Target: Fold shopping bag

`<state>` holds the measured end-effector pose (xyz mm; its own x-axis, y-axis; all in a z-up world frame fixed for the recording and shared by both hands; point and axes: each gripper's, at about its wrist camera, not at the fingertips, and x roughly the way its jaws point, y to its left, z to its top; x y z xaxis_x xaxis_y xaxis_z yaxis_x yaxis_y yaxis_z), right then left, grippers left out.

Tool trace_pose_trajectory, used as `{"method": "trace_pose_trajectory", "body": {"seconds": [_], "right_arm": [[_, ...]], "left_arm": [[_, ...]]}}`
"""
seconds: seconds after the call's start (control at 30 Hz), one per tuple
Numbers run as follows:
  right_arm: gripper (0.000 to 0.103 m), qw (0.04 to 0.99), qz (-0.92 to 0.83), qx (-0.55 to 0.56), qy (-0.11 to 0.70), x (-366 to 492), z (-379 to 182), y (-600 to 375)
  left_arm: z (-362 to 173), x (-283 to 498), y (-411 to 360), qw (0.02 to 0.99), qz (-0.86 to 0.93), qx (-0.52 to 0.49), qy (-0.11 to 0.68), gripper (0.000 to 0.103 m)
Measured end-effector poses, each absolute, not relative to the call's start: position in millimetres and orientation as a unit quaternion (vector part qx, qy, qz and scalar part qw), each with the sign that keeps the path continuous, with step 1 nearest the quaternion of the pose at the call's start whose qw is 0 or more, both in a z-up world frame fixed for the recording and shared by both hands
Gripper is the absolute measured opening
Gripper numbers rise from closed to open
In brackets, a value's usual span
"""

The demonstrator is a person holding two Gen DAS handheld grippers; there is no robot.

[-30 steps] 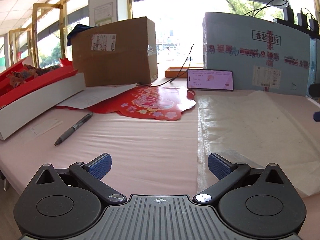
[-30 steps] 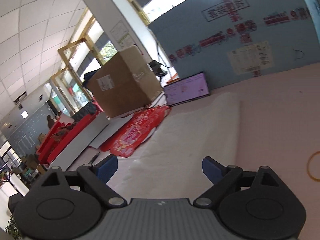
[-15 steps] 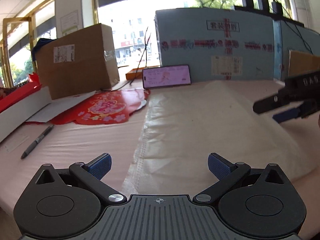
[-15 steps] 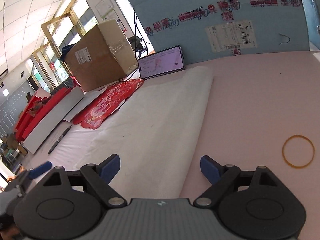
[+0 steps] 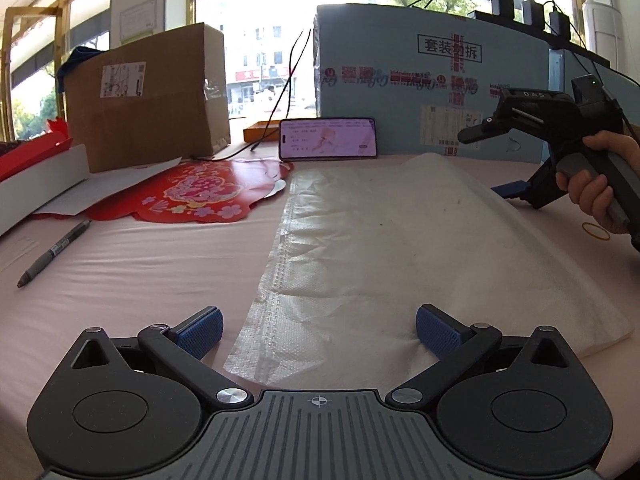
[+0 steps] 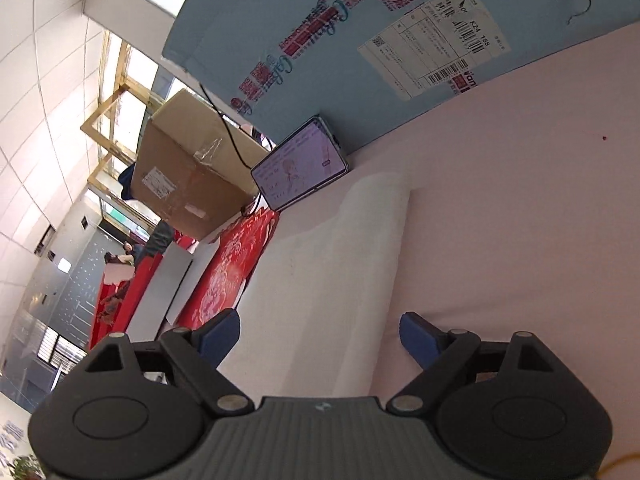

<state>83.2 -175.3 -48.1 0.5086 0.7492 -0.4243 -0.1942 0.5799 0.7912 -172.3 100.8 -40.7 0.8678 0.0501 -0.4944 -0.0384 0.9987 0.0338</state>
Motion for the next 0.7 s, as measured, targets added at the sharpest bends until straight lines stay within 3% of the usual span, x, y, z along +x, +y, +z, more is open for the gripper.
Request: {"method": "trace_pose_trajectory", "body": {"seconds": [0.17,0.4,0.7], "right_arm": [[0.077,0.796,0.277,0.36,0.4,110.0,-51.4,-170.3],[0.015,0.778,0.28,0.347,0.443,120.0,-63.6,-158.2],[0.006,0.807,0.254,0.336,0.414,95.7,-55.9,-166.0]], "left_arm": [[-40.4,-170.5,101.8,0.966,0.021,0.009,0.256,0.103],[-40.2,-168.3,101.3,0.966,0.024,0.009,0.259,0.103],[-30.9,-173.6,89.9,0.969,0.028,0.019,0.244,0.103]]}}
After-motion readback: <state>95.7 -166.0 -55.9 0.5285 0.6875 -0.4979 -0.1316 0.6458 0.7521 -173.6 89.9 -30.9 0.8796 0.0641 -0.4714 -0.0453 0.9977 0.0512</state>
